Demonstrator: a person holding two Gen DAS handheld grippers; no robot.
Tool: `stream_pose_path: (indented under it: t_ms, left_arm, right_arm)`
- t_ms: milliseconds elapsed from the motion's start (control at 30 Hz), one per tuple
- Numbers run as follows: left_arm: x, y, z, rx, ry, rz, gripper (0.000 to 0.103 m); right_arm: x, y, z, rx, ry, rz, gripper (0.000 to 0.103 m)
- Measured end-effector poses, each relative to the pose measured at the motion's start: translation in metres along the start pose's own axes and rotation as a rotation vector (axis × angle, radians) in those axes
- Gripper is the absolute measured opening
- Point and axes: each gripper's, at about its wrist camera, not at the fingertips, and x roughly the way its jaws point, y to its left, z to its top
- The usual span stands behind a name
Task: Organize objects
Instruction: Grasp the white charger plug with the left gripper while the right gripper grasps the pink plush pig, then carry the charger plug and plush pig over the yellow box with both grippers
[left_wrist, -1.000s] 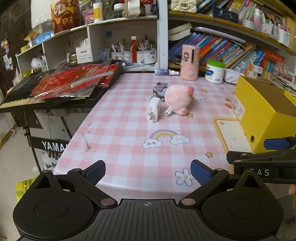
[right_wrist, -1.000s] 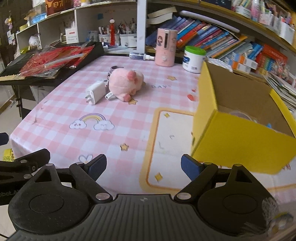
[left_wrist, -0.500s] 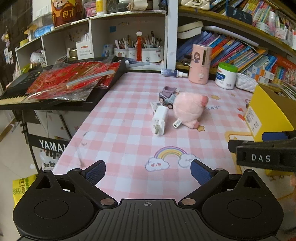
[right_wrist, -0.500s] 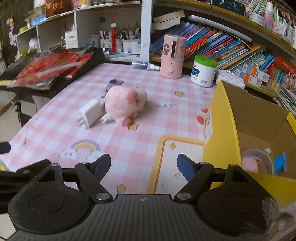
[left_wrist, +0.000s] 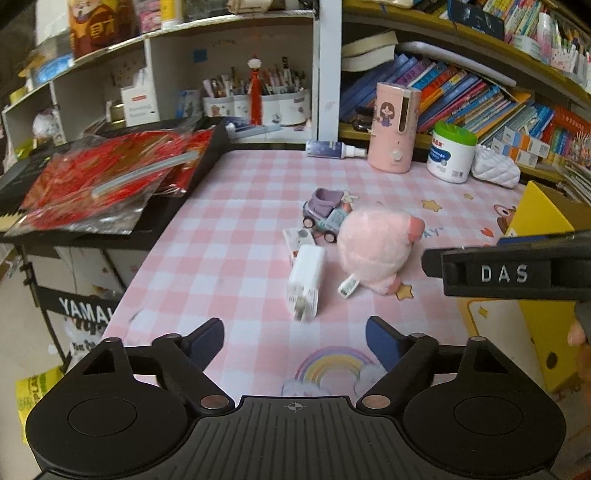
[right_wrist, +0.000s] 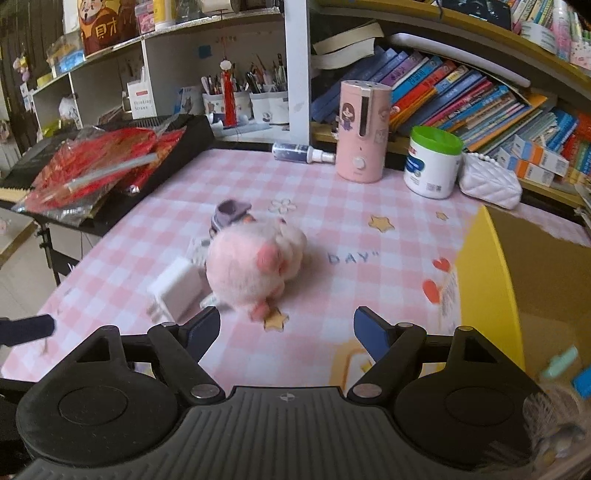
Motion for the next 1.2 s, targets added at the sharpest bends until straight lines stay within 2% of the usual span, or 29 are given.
stream_pose_path:
  t_ms: [100, 233, 367, 467, 633, 700, 767, 867, 967, 1033, 1200]
  left_arm:
    - [0.017, 0.000, 0.011, 0.009, 0.008, 0.004, 0.072]
    - [0.039, -0.002, 0.022, 0.019, 0.023, -0.001, 0.070]
    - [0.062, -0.005, 0.027, 0.039, 0.056, -0.005, 0.061]
    - [0.078, -0.007, 0.028, 0.054, 0.087, -0.014, 0.057]
    - [0.092, -0.009, 0.026, 0.059, 0.128, -0.032, 0.038]
    - [0.094, -0.008, 0.025, 0.050, 0.139, -0.028, 0.027]
    - [0.093, -0.006, 0.025, 0.035, 0.136, -0.030, 0.025]
    - [0.091, -0.004, 0.025, 0.017, 0.143, -0.040, 0.025]
    - [0.085, 0.003, 0.025, -0.045, 0.145, -0.061, 0.025]
    - [0.078, 0.007, 0.025, -0.072, 0.140, -0.074, 0.025]
    - [0.057, 0.013, 0.020, -0.140, 0.126, -0.111, 0.025]
  right_arm:
    - [0.011, -0.002, 0.014, 0.026, 0.004, 0.020, 0.083]
    - [0.030, -0.004, 0.029, 0.068, 0.029, 0.048, 0.086]
    - [0.052, -0.003, 0.042, 0.118, 0.078, 0.073, 0.088]
    - [0.071, 0.000, 0.051, 0.145, 0.123, 0.087, 0.096]
    - [0.099, 0.004, 0.055, 0.157, 0.174, 0.098, 0.096]
    - [0.110, 0.004, 0.053, 0.169, 0.201, 0.101, 0.096]
    - [0.118, 0.002, 0.051, 0.190, 0.223, 0.107, 0.096]
    - [0.126, -0.002, 0.049, 0.209, 0.244, 0.109, 0.087]
    - [0.123, -0.005, 0.048, 0.215, 0.234, 0.127, 0.077]
    - [0.118, -0.008, 0.048, 0.214, 0.223, 0.134, 0.065]
    - [0.096, -0.015, 0.045, 0.223, 0.199, 0.141, 0.063]
